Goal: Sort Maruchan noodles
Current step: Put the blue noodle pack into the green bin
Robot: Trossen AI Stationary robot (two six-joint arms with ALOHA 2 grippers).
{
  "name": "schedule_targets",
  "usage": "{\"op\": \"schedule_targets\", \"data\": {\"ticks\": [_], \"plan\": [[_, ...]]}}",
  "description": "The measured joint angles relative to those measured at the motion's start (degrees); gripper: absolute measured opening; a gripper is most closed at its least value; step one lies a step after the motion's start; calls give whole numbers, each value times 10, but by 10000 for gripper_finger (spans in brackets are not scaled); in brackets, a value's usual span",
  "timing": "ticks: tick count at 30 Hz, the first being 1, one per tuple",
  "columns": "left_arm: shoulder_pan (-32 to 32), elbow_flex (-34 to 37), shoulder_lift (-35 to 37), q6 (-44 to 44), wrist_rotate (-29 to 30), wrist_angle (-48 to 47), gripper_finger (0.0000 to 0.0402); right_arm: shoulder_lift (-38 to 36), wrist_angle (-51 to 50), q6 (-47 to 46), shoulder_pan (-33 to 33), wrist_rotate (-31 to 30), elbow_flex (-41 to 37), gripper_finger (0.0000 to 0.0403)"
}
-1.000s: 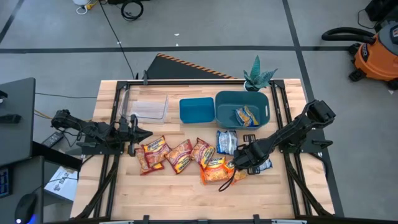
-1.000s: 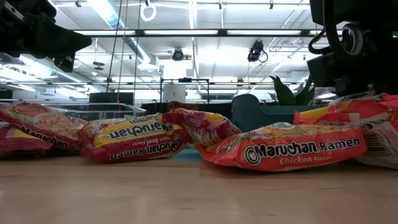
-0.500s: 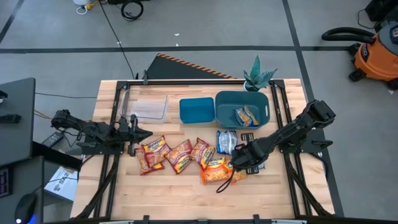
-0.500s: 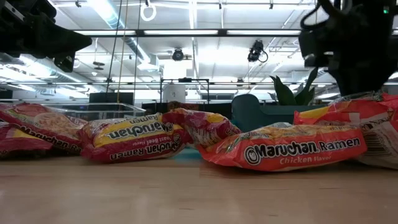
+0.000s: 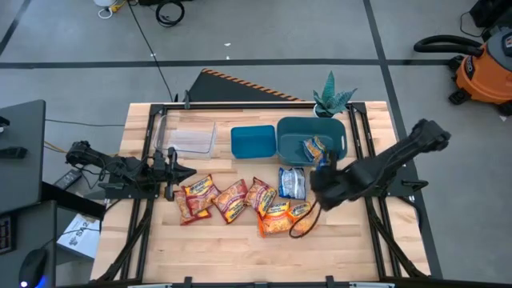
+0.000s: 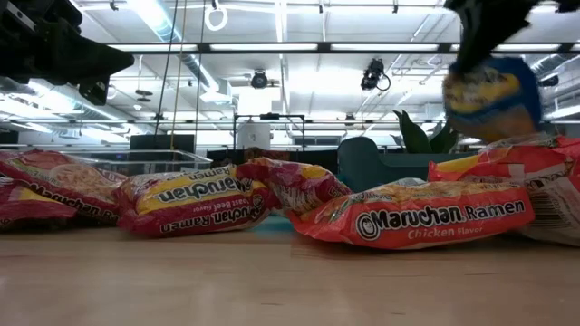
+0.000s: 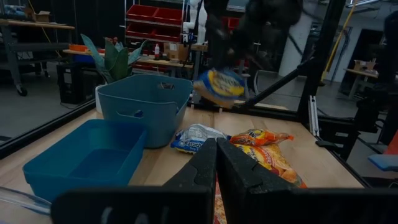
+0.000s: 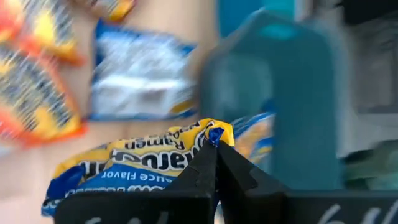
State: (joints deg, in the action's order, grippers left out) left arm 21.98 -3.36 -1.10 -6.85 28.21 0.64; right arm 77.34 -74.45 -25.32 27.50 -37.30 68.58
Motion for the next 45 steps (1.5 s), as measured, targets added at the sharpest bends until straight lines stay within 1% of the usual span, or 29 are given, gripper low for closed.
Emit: {"op": "schedule_targets", "data": {"ticks": [3, 6, 9, 13, 15, 18, 22, 25, 29, 34, 41, 45], "plan": [[0, 0, 0, 0, 0, 0, 16, -43, 23, 14, -11, -65, 0, 9], [0, 0, 0, 0, 0, 0, 16, -74, 68, 55, -30, -108, 0, 9], [0, 0, 0, 0, 0, 0, 16, -96, 142, 115, -59, -125, -9, 9], [0, 0, 0, 0, 0, 0, 16, -109, 257, 205, -113, -121, -44, 9], [0, 0, 0, 0, 0, 0, 16, -113, 309, 239, -147, -98, -65, 9], [0, 0, 0, 0, 0, 0, 16, -122, 377, 278, -207, -31, -96, 9], [0, 0, 0, 0, 0, 0, 16, -139, 457, 309, -292, 43, -139, 9], [0, 0, 0, 0, 0, 0, 16, -146, 489, 315, -353, 103, -166, 8], [0, 0, 0, 0, 0, 0, 16, -149, 483, 300, -418, 160, -200, 8], [0, 0, 0, 0, 0, 0, 16, -154, 445, 267, -461, 205, -239, 12], [0, 0, 0, 0, 0, 0, 16, -172, 349, 262, -480, 202, -245, 21], [0, 0, 0, 0, 0, 0, 16, -180, 283, 258, -482, 165, -245, 32]]}}
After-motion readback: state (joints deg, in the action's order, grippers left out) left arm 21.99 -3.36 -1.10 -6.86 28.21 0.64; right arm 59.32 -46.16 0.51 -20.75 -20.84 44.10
